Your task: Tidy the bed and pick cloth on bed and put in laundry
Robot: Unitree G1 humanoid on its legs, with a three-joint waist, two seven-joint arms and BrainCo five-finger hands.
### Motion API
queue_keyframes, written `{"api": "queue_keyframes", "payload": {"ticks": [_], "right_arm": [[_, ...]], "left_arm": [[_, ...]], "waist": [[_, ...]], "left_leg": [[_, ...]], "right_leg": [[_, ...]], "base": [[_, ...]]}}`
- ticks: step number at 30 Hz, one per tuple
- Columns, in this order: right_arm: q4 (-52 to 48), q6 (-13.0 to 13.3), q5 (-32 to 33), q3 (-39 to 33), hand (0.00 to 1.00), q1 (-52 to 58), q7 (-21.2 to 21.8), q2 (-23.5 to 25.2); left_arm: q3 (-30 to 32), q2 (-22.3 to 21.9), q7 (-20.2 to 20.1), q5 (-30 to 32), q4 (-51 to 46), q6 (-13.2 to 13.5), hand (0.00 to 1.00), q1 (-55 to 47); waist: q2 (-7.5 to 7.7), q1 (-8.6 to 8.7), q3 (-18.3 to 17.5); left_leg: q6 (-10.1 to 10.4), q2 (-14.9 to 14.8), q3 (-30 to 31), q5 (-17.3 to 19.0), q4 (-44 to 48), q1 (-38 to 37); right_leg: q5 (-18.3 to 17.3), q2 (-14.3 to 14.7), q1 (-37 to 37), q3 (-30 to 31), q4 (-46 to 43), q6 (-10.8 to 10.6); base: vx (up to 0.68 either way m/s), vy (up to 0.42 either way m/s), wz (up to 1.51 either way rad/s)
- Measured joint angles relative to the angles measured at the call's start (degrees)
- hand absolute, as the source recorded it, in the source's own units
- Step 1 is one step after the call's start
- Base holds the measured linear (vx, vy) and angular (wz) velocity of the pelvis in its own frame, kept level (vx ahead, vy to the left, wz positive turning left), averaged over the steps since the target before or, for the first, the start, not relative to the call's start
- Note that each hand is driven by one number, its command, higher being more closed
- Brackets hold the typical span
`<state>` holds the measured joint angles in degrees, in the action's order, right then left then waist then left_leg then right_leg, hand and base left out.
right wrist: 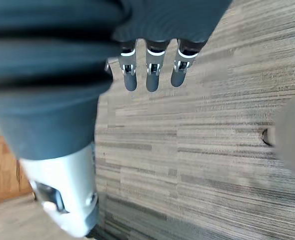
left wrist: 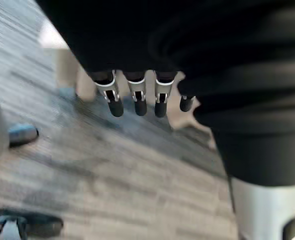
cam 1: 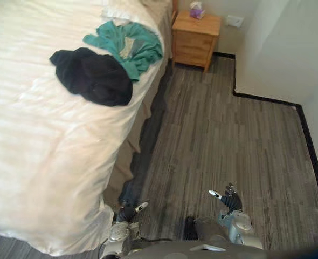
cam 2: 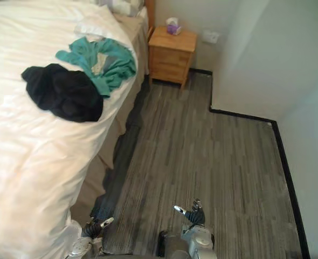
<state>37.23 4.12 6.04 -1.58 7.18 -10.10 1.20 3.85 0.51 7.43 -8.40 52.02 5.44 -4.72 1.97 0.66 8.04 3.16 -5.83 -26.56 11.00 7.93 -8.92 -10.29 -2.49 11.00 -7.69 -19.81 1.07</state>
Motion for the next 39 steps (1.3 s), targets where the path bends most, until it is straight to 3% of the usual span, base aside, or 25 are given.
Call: {"api": "queue_keyframes", "payload": {"ticks": [4, 9, 10, 12, 13, 14, 16, 17, 18, 19, 21, 22, 23, 26, 27, 34, 39], "right_arm": [[0.11, 0.01, 0.09, 0.05, 0.0, 0.75, 0.17, -0.03], [0.84, 0.07, 0.76, 0.32, 0.0, 2.1, 0.82, -0.11], [0.82, 0.11, 1.66, 0.51, 0.0, 1.95, 0.87, -0.15], [0.77, 0.58, 2.5, 1.79, 0.0, 1.45, 0.84, -0.24], [0.73, 0.92, 3.09, 2.32, 0.0, 1.14, 0.84, -1.19], [0.72, 1.07, 3.51, 2.41, 0.0, 1.16, 0.84, -1.83], [-0.02, 1.37, 3.89, 2.22, 0.0, 1.77, 0.89, -2.72], [0.0, 1.36, 3.89, 1.96, 0.0, 2.34, 0.9, -2.61], [0.45, 1.36, 3.88, 1.83, 0.0, 2.26, 0.9, -2.49], [0.98, 1.24, 3.88, 1.6, 0.0, 2.61, 0.99, -1.58], [0.85, 1.39, 3.88, 1.27, 0.0, 3.82, 1.1, -0.21], [1.01, 1.39, 3.89, 1.07, 0.0, 4.25, 1.12, -0.14], [1.23, 1.4, 3.9, 0.84, 0.0, 4.32, 1.1, -0.14], [2.29, 1.95, 3.91, -0.36, 0.0, 3.88, 1.04, -0.12], [9.75, 1.9, 4.53, -2.37, 0.0, 3.99, 1.04, -2.08], [9.59, 1.94, 4.63, -2.65, 0.0, 3.75, 1.04, -2.64], [13.23, 1.8, 6.27, -5.03, 0.0, 2.09, 1.28, -2.75]], "left_arm": [[-1.65, -0.76, -0.01, -0.67, -0.01, 0.2, 0.0, 0.75], [-1.69, -1.4, -0.41, -4.22, -0.16, 0.37, 0.0, 0.16], [-1.67, -1.4, -0.67, -4.79, -0.18, 0.39, 0.0, 0.0], [-1.58, -1.56, -0.79, -6.61, -0.63, 0.56, 0.0, -0.13], [-1.69, -2.16, -0.81, -7.01, -1.5, 0.8, 0.0, -0.56], [-2.12, -2.54, -0.8, -7.91, -1.51, 1.2, 0.0, -0.7], [-3.85, -2.74, -0.85, -8.51, -1.51, 1.47, 0.0, -0.68], [-3.84, -2.73, -0.84, -8.51, -1.5, 1.48, 0.0, -0.33], [-3.84, -2.62, -0.84, -8.5, -1.42, 1.48, 0.0, 0.39], [-3.75, -2.1, -0.84, -8.49, -1.61, 1.55, 0.0, 1.21], [-3.71, -1.22, -0.83, -8.47, -1.44, 1.49, 0.0, 0.5], [-3.77, -1.16, -0.83, -8.47, -1.37, 1.46, 0.0, -0.54], [-3.82, -1.22, -0.84, -8.48, -1.33, 1.43, 0.0, -1.02], [-3.89, -0.98, -0.9, -8.48, -1.24, 1.41, 0.0, -1.0], [-3.78, 0.41, -1.12, -8.33, 1.78, 1.43, 0.0, -1.16], [-3.69, 0.26, -1.01, -7.65, 1.79, 1.37, 0.0, -1.27], [-2.77, 0.52, -0.37, -5.06, 2.81, 1.02, 0.0, -0.92]], "waist": [[-0.33, 0.28, -0.18], [-0.85, -0.05, -0.36], [-0.88, -0.06, -0.31], [-1.0, -0.37, 0.04], [-1.94, -0.87, 0.22], [-2.96, -0.89, 0.19], [-5.47, -0.43, -0.67], [-6.65, 0.42, -0.95], [-6.88, 0.67, -0.67], [-5.09, -0.23, 0.38], [-4.57, -0.69, 0.24], [-3.92, -0.53, -0.15], [-4.47, -0.35, -0.1], [-4.18, -0.13, -0.41], [-2.69, 1.62, -1.74], [-3.17, 1.49, -1.33], [-2.98, 1.45, -1.12]], "left_leg": [[0.77, -0.47, -1.39, -3.68, 0.25, -0.02], [1.27, -2.11, -2.65, -3.26, 4.26, 0.29], [0.85, -2.13, -1.72, -2.77, 6.63, 1.1], [-0.45, -1.27, 6.38, -0.82, 10.89, 3.66], [-0.36, -0.01, 13.66, 0.77, 10.54, 4.1], [-0.07, 0.65, 16.72, 1.05, 8.92, 3.96], [-0.15, -0.31, 17.73, 2.57, 3.95, 3.04], [-0.19, -1.34, 17.56, 4.96, 1.58, 2.77], [-0.04, -1.57, 17.57, 5.65, 0.69, 2.48], [-0.01, -1.19, 16.7, 5.39, 0.41, 2.05], [0.16, -1.13, 16.63, 5.34, 0.08, 1.57], [0.29, -1.2, 16.58, 5.38, -0.29, 0.6], [0.51, -1.19, 16.56, 5.27, -0.71, 0.31], [1.11, -1.16, 17.19, 5.01, -0.98, -0.17], [2.36, -2.57, 17.33, 3.49, -3.49, -2.05], [2.1, -0.68, 17.55, 0.63, -1.91, -1.89], [2.18, -1.52, 17.06, 0.39, -2.9, -1.96]], "right_leg": [[5.19, 1.47, -3.1, 2.54, 8.43, 0.09], [11.46, 3.54, -8.19, 6.09, 19.37, 0.21], [11.96, 3.73, -8.52, 7.54, 20.08, 0.19], [12.82, 4.05, -8.37, 10.64, 20.83, -0.22], [13.06, 4.37, -8.31, 12.37, 21.87, -0.45], [13.34, 4.69, -8.11, 13.1, 22.19, -0.82], [15.22, 5.85, -7.41, 12.96, 23.67, -0.94], [16.79, 6.65, -7.42, 11.88, 25.35, -0.61], [17.46, 6.92, -7.28, 11.48, 25.35, -0.65], [17.95, 6.43, -7.56, 11.52, 25.37, -0.55], [18.01, 6.37, -7.87, 11.47, 25.37, -0.32], [18.03, 6.47, -8.53, 11.43, 25.63, -0.27], [18.01, 6.49, -8.61, 11.42, 25.66, -0.25], [17.85, 6.38, -8.92, 10.82, 25.67, -0.28], [16.82, 7.61, -9.66, 8.46, 25.72, 0.93], [15.94, 5.95, -10.24, 8.42, 25.72, 0.55], [14.73, 5.55, -10.39, 5.27, 25.7, 1.15]], "base": [[0.0, -0.05, -0.4], [-0.02, 0.019, -0.34], [-0.06, 0.043, -0.65], [-0.06, 0.051, -0.74], [-0.09, 0.099, -0.78], [-0.12, 0.139, -0.82], [-0.1, 0.143, -0.21], [-0.07, 0.153, 0.27], [-0.09, 0.168, 0.18], [-0.07, 0.113, -0.04], [-0.02, 0.084, -0.05], [0.04, 0.057, -0.02], [0.07, 0.061, 0.0], [0.05, 0.053, 0.06], [0.04, 0.037, 0.02], [0.04, 0.056, -0.01], [-0.04, 0.046, 0.26]]}}
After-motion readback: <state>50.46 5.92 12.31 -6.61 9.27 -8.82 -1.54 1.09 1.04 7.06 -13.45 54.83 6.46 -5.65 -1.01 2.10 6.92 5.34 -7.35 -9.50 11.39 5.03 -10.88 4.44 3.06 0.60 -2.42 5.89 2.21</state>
